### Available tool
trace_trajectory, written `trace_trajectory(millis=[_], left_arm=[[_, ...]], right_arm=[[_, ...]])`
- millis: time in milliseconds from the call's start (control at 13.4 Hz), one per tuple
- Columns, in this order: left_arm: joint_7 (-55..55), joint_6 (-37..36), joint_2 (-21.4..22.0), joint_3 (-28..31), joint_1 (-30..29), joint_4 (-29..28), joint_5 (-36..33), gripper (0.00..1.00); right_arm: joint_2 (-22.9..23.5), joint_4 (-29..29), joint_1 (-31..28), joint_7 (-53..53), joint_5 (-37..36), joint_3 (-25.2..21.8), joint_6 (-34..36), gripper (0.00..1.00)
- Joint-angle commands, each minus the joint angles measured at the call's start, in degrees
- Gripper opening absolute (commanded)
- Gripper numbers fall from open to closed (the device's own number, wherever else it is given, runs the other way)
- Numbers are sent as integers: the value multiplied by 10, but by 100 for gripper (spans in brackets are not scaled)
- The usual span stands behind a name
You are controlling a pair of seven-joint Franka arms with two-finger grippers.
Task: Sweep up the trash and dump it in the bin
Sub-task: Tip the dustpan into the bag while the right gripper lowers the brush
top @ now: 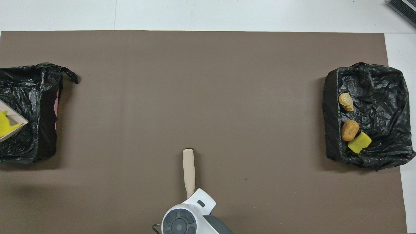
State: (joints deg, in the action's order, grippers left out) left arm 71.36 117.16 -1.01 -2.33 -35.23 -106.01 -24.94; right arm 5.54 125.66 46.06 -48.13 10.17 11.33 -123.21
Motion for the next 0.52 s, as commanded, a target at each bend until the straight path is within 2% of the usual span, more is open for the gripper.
trace_trajectory(millis=[0, 150, 225, 449], left_arm=[[12, 9, -31, -10, 4, 48, -62, 0], [10, 20, -36, -12, 17, 54, -106, 0], [9, 18, -37, -11, 26, 55, -116, 0], [-19, 9, -42, -12, 65, 64, -199, 0]], right_arm=[[-1, 5, -5, -16, -11, 2, -10, 11], [0, 5, -6, -14, -10, 2, -14, 32], [2, 2, -6, -14, -9, 2, -15, 37], [8, -7, -10, -17, -4, 2, -15, 41]])
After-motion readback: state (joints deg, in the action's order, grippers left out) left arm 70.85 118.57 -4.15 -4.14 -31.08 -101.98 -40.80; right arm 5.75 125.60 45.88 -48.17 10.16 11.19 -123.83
